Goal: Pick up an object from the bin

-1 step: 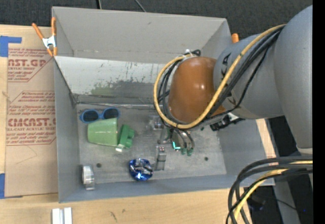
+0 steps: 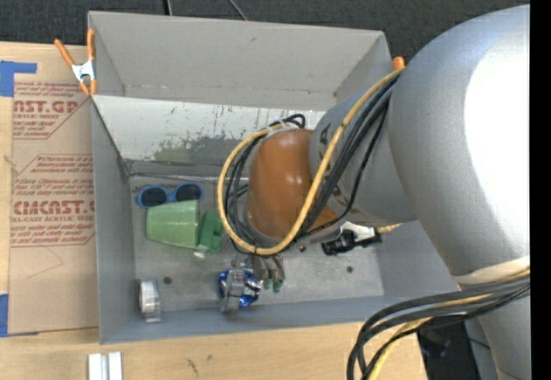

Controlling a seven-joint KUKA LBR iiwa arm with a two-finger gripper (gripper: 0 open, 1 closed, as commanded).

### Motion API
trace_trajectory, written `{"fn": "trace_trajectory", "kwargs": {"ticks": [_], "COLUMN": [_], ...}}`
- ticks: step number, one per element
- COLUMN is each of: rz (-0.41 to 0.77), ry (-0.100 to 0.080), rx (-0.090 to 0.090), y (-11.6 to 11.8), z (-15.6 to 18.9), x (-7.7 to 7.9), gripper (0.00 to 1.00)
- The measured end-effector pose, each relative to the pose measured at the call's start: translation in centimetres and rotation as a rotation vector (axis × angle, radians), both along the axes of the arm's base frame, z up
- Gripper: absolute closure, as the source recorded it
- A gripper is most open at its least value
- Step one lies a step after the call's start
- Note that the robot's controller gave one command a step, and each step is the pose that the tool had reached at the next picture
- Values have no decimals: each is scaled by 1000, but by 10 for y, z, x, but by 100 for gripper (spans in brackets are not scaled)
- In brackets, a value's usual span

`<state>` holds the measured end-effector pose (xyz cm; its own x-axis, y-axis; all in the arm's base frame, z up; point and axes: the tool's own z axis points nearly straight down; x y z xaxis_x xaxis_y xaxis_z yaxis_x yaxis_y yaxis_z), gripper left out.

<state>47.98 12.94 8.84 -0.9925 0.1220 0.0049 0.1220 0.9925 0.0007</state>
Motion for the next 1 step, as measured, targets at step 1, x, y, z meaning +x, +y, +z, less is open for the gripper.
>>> {"fn": "trace_trajectory", "kwargs": {"ticks": [1], "rz": [298], "ry": [-7], "rx": [-2], "y": [-53], "z": [-19], "x": [9], "gripper": [0]}}
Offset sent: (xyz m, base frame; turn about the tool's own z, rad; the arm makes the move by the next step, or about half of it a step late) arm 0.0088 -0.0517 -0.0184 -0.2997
